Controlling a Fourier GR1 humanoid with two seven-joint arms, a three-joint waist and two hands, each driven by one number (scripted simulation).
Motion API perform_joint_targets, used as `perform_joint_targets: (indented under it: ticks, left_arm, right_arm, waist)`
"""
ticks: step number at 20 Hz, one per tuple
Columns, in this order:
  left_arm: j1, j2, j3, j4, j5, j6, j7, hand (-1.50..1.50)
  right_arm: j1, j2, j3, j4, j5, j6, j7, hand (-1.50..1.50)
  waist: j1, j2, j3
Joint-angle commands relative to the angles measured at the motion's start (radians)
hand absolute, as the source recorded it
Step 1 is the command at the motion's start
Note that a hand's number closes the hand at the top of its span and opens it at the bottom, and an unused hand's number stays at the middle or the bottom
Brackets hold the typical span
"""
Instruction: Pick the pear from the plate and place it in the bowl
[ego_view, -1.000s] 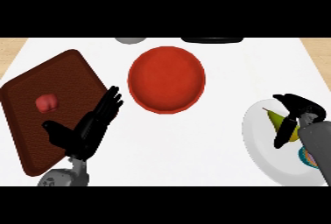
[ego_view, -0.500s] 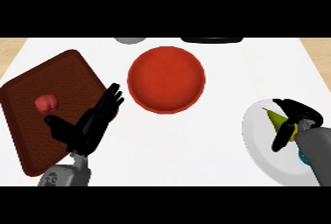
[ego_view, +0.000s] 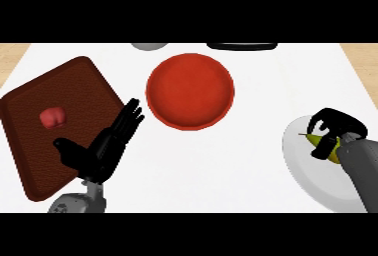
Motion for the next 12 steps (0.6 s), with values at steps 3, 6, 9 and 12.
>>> perform_joint_targets:
  ticks: [3, 6, 9, 12]
  left_arm:
    - [-0.004, -0.013, -0.001, 0.009, -0.011, 0.002, 0.019, 0.0]
    - [0.023, 0.014, 0.041, -0.024, 0.031, -0.039, 0.006, 0.0]
    - [-0.013, -0.02, 0.014, -0.005, -0.012, -0.004, 0.014, 0.0]
    - [0.002, -0.026, -0.001, 0.026, -0.035, 0.0, -0.01, 0.0]
  right_arm:
    - [0.044, 0.03, 0.021, 0.005, 0.039, -0.025, -0.078, 1.5]
    - [0.024, 0.055, 0.022, 0.025, 0.083, -0.072, -0.068, 1.5]
    - [0.024, 0.076, 0.019, -0.024, 0.103, -0.077, -0.036, 1.5]
    - [0.008, 0.188, 0.113, -0.173, 0.166, -0.082, 0.126, 1.5]
  waist:
    - [-0.003, 0.004, 0.009]
    - [0.001, 0.005, 0.009]
    - [-0.001, 0.004, 0.009]
    - [-0.003, 0.001, 0.008]
